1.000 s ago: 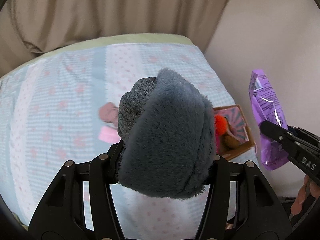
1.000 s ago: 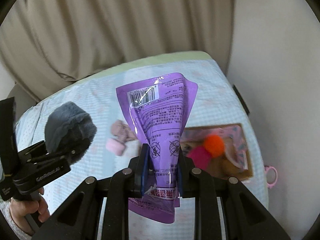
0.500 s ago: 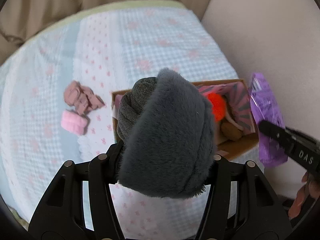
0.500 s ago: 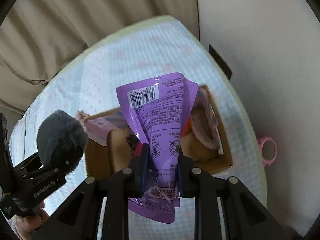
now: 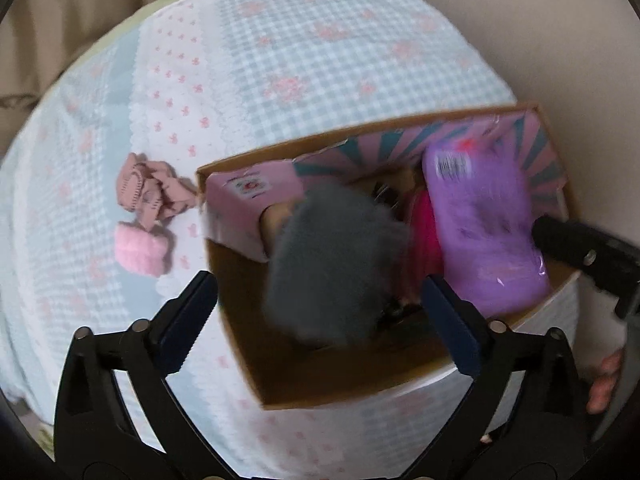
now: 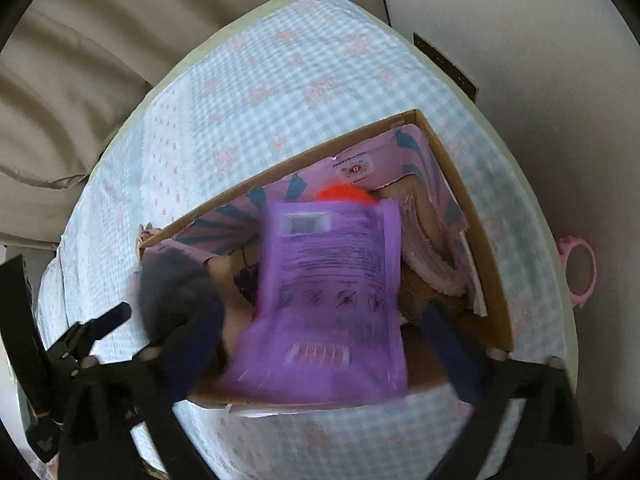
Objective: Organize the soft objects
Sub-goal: 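Carry the hat and packet over the box and open both tools to drop them, then lift both tools away from the box toward the remaining pink items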
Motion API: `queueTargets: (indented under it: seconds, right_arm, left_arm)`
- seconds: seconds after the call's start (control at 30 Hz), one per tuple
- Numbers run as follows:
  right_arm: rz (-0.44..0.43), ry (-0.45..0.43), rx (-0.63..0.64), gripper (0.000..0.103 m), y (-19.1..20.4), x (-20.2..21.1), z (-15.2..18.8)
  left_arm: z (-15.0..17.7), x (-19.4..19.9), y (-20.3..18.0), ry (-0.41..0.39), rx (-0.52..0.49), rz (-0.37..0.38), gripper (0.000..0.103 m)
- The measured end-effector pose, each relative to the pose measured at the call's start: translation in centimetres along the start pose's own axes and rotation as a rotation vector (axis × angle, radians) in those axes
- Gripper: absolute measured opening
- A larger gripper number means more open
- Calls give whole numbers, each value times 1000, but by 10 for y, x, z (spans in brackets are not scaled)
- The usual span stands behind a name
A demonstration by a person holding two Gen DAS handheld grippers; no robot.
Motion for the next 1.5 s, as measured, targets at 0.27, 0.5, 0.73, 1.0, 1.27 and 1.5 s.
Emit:
queueTargets:
  seconds: [0.27, 0.5, 0.73, 1.0, 1.27, 1.5]
  right_arm:
    - [22, -7, 4, 103, -1, 0, 4]
    - [47, -53, 33, 103, 8, 17, 4]
    - [43, -103, 72, 103, 33, 51, 5]
    - [67, -181, 178, 103, 77, 92, 10]
    - [69, -308, 294, 103, 132, 150, 17]
    - [58, -380, 391, 103, 183, 187, 33]
  left_arm:
    - [13, 5, 16, 22, 54, 30, 101]
    - [10, 32, 25, -35, 82, 46, 101]
    - [11, 75, 42, -112, 106, 37, 101]
    - [32, 137, 81, -178, 186, 44, 101]
    - [58, 209, 125, -287, 247, 13, 101]
    - [86, 250, 167, -362, 315, -17, 101]
Point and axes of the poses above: each gripper's, at about its wrist camera, not at the fingertips, and x roughly against the way its jaws point, y to its left, z to its underside, the point moved 6 cm from there along -x, roughly the way its jaws point, and after that the axes turned 4 degrees about -y, right-handed, at the moved point
